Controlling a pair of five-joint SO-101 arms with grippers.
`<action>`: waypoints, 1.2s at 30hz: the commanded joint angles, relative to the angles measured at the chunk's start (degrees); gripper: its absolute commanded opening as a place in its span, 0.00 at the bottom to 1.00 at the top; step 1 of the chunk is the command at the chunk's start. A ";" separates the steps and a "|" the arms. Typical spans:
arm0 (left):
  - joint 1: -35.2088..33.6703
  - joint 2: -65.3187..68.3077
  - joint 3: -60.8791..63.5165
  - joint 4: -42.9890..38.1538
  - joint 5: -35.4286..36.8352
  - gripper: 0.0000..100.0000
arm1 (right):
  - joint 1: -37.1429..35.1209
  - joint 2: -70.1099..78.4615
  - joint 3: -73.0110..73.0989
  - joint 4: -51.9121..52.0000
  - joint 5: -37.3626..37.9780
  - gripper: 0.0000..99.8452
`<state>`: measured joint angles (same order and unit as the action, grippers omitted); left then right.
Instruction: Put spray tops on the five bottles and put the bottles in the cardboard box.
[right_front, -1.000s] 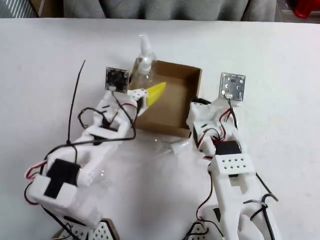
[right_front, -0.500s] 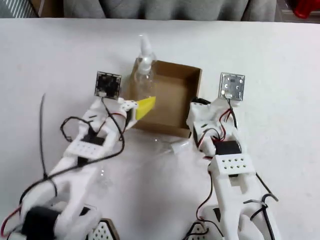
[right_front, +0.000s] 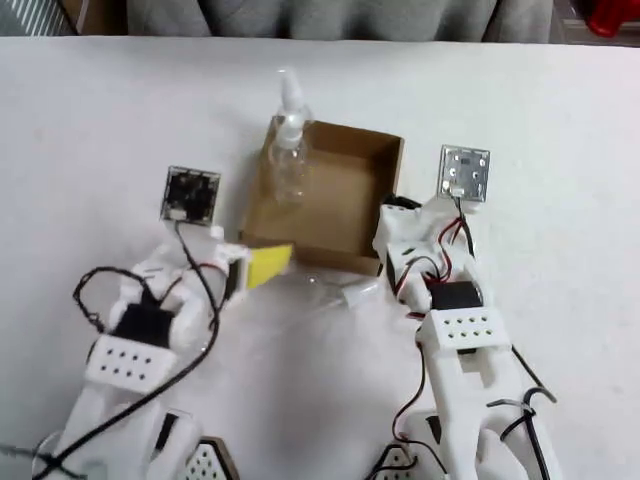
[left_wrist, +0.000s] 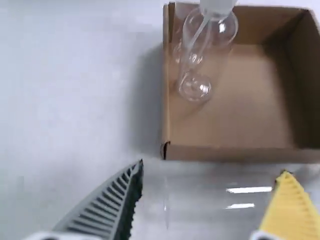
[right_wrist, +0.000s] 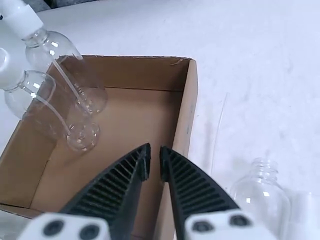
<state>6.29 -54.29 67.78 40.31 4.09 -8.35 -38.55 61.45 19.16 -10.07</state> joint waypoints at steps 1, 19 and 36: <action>-5.23 -6.90 -0.88 9.32 -0.35 0.38 | -0.31 0.13 -3.25 -1.01 0.53 0.02; -20.00 -7.96 -9.85 25.41 -0.44 0.04 | -0.48 0.22 -3.16 -0.92 0.62 0.02; -14.02 19.82 -23.56 50.64 -16.26 0.02 | -0.48 0.22 -3.08 -0.84 0.53 0.02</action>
<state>-11.74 -45.05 50.46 86.90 -6.02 -8.35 -38.55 61.45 19.16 -10.07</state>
